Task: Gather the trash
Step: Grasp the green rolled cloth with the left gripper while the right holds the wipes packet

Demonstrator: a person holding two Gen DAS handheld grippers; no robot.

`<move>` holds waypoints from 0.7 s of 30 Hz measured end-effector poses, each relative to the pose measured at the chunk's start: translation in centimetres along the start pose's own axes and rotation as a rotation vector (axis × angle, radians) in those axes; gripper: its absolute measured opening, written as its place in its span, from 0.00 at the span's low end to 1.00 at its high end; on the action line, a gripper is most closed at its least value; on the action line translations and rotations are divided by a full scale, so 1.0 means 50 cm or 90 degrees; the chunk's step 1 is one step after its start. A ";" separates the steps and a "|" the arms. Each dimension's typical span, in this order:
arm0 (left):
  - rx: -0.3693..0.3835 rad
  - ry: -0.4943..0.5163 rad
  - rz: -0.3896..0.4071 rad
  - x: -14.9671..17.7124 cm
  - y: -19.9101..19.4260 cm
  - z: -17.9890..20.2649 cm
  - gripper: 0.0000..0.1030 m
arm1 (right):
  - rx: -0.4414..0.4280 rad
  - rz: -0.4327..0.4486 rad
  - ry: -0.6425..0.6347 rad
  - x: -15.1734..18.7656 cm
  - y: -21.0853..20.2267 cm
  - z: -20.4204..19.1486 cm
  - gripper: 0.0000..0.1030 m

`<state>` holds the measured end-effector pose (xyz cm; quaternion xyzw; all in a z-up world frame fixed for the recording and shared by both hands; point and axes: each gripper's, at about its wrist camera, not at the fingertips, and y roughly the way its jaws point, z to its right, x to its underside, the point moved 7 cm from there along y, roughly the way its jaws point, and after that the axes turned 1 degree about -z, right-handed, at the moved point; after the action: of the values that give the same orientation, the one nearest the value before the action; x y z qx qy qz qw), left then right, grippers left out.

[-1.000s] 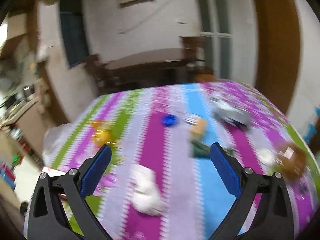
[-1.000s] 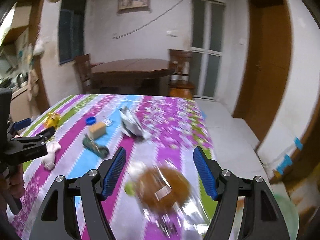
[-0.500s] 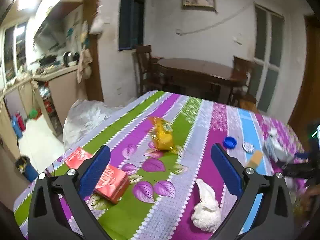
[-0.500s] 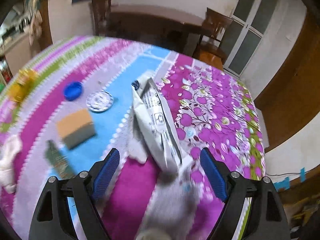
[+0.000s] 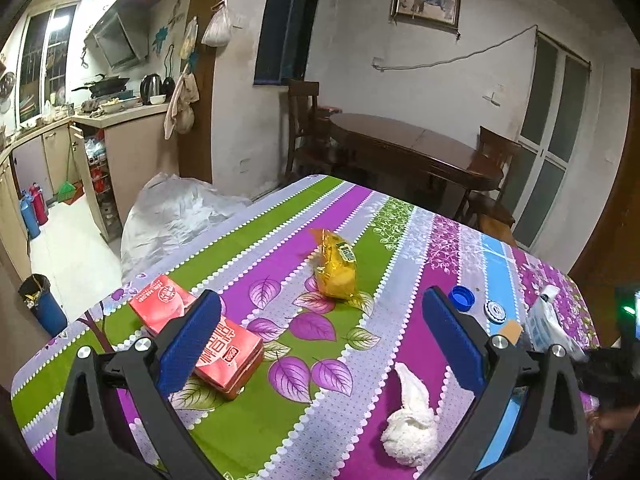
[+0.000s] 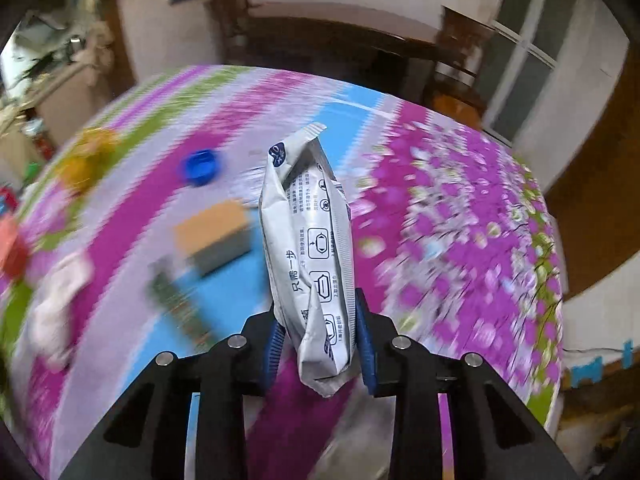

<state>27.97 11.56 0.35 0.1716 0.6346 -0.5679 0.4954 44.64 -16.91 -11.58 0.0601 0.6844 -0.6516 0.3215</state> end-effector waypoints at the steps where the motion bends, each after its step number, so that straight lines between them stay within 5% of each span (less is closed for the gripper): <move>1: 0.001 0.004 -0.001 0.003 0.002 0.005 0.94 | -0.016 0.001 -0.011 0.020 -0.019 -0.020 0.32; 5: 0.001 0.015 -0.002 0.010 0.002 0.015 0.94 | -0.095 -0.050 -0.077 0.144 -0.065 -0.125 0.31; 7: -0.001 0.017 -0.001 0.011 0.002 0.016 0.94 | -0.209 -0.069 -0.075 0.212 -0.118 -0.185 0.31; 9: -0.001 0.014 0.002 0.011 0.001 0.014 0.94 | -0.286 -0.024 -0.083 0.260 -0.207 -0.225 0.31; 15: 0.044 0.105 -0.022 0.038 -0.004 0.079 0.94 | -0.266 0.153 0.064 0.355 -0.375 -0.140 0.31; 21: 0.198 0.326 -0.048 0.140 -0.112 0.155 0.94 | -0.244 0.212 0.224 0.498 -0.440 -0.049 0.31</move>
<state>23.81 0.58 -1.27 0.3591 0.6503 -0.6144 0.2658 13.15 -26.16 -5.88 0.2214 0.8207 -0.4286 0.3060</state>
